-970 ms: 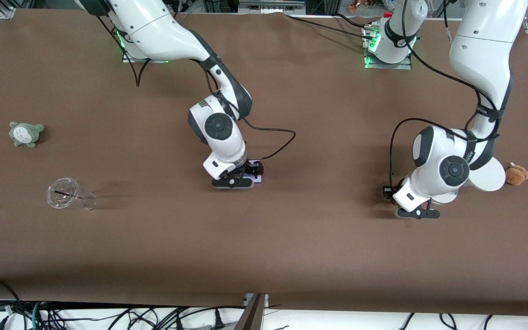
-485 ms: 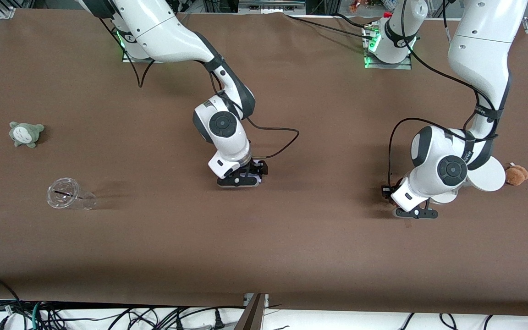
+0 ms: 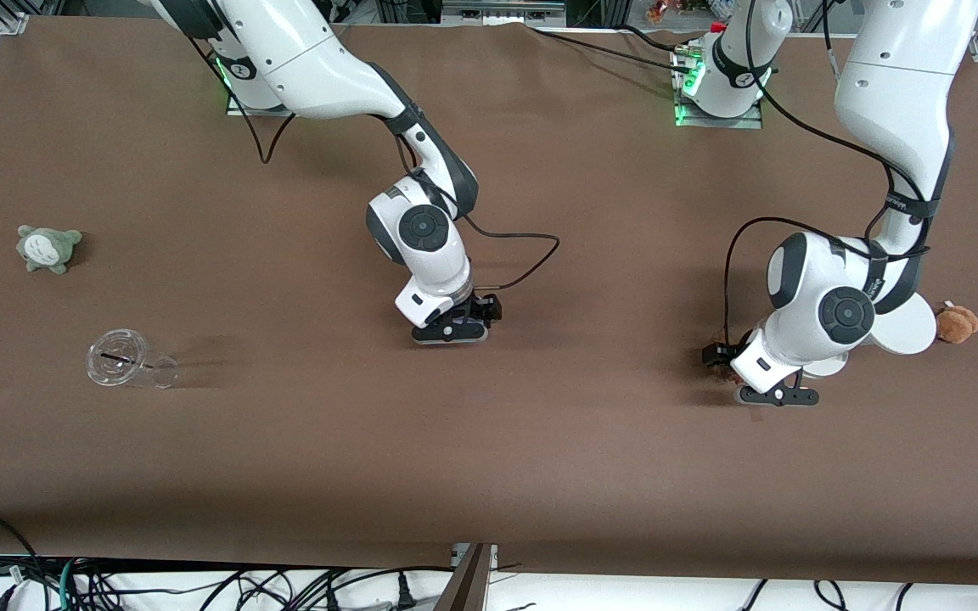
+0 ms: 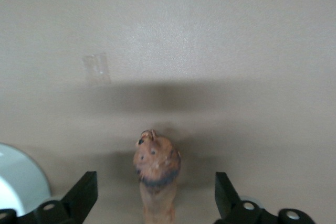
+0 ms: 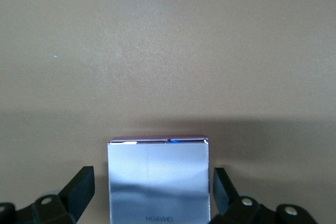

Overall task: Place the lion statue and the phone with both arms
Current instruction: 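Release the lion beside the lamp while the right gripper lifts the phone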

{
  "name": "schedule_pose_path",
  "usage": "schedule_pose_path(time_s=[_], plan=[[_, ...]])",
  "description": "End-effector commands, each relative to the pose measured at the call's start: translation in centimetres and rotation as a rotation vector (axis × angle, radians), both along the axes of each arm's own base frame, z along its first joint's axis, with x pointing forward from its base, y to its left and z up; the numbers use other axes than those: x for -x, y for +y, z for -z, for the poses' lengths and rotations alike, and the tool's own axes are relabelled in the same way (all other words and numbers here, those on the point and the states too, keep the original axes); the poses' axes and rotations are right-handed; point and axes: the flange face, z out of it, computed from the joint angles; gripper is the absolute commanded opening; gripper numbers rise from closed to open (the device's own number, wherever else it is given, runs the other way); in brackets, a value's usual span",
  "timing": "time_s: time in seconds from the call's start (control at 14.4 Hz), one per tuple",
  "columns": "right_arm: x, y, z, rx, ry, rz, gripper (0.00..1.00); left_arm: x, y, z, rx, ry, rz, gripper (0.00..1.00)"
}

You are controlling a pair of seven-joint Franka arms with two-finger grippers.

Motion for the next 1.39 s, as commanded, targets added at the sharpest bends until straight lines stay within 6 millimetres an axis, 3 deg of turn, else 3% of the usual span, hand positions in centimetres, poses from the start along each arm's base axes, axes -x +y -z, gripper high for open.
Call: schedule_pose_path(time_s=[0.0,0.21,0.42,0.49,0.62,0.69,0.76,0.9,1.11,1.18,1.32], plan=[[-0.2,0.5,0.2,0.007,-0.023,-0.006,1.0,1.3,-0.2,-8.9,-0.024,-0.001,0.02,1.0],[0.3,0.9,0.7,0.011,-0.018,-0.016,1.0,2.3,-1.9,-18.4,-0.032,0.008,0.04,1.0],[0.5,1.0,1.6,0.01,-0.024,-0.02,1.0,4.2,-1.1,-27.4,-0.045,0.033,0.027,1.0],[0.4,0.9,1.8,0.005,-0.03,-0.02,0.86,5.3,-0.7,-29.8,-0.046,0.019,0.027,1.0],[0.4,0.9,1.7,0.005,-0.031,-0.026,0.32,7.3,0.2,-33.6,-0.044,0.005,0.011,1.0],[-0.1,0.5,1.4,0.005,-0.035,-0.024,0.18,8.3,1.5,-35.0,-0.047,0.017,-0.011,1.0],[-0.8,-0.2,0.8,0.007,-0.044,-0.022,0.16,9.2,2.7,-36.1,-0.044,0.025,-0.025,1.0],[-3.9,-3.5,-2.3,0.013,-0.074,0.001,0.16,10.3,4.3,-37.4,-0.045,0.041,-0.011,1.0],[-7.5,-11.1,-6.8,0.104,0.023,-0.075,0.16,11.4,5.9,-39.2,-0.044,0.026,-0.021,1.0],[-8.7,-14.0,-7.8,0.123,0.046,-0.058,0.16,11.6,6.4,-39.6,-0.038,0.014,-0.033,1.0],[-11.3,-21.6,-8.2,0.191,0.087,0.008,0.16,13.1,6.5,-40.8,-0.021,-0.006,-0.041,1.0]])
